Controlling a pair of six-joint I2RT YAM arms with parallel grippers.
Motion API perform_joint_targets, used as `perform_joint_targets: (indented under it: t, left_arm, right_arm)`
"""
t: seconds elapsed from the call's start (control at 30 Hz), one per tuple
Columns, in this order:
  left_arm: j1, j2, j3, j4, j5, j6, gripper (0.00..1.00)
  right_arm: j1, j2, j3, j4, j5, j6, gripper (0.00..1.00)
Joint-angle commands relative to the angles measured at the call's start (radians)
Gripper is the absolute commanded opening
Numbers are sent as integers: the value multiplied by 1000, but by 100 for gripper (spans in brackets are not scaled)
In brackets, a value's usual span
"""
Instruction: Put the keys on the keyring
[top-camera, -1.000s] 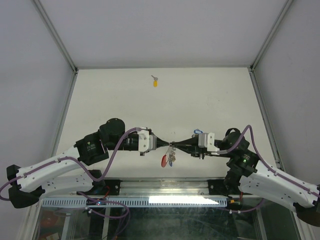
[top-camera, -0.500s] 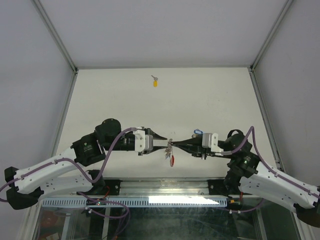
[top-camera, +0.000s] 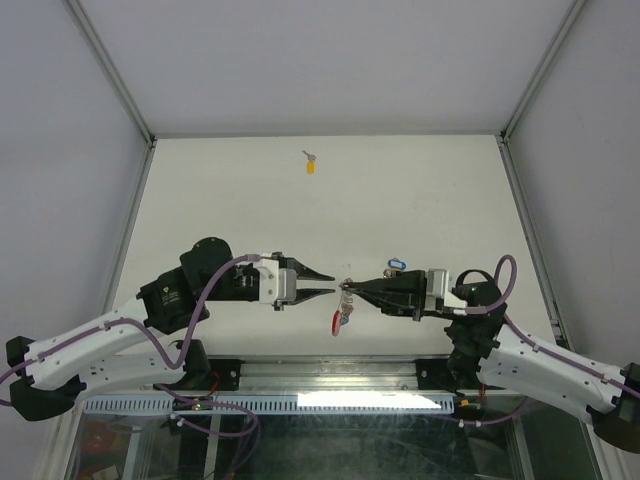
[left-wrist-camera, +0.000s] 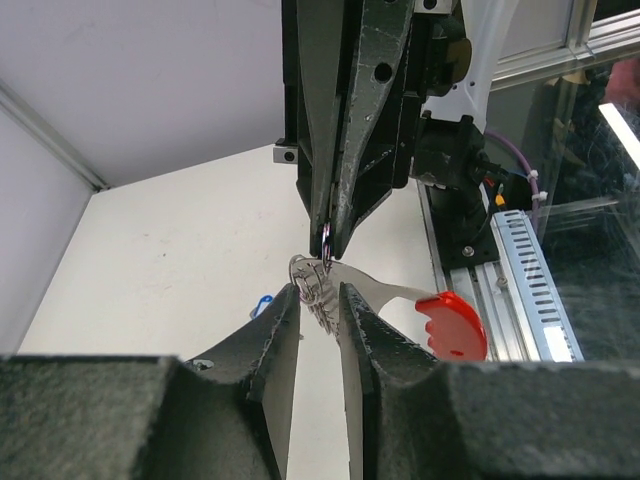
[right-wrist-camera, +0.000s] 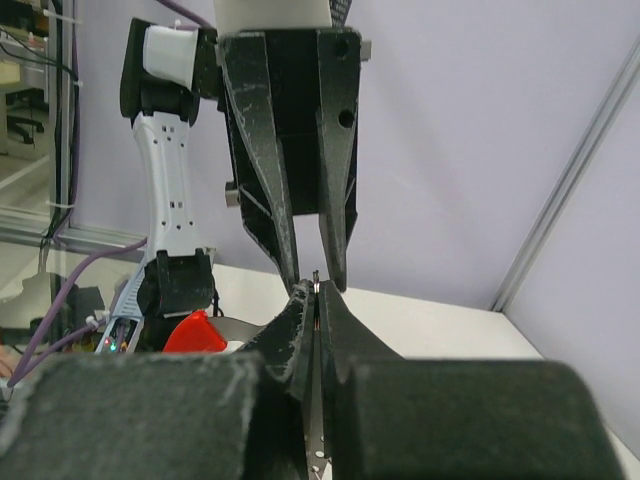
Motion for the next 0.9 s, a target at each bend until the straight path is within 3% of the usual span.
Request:
perform_joint_targets:
  t: [0.0, 0.87]
  left_arm:
    - [-1, 7, 10, 65, 35, -16, 22]
    - [-1, 35, 10, 103, 57, -32, 17]
  right_arm:
    - [5, 30, 14, 213, -11, 42, 0]
    - [5, 63, 20, 225, -17, 26, 0]
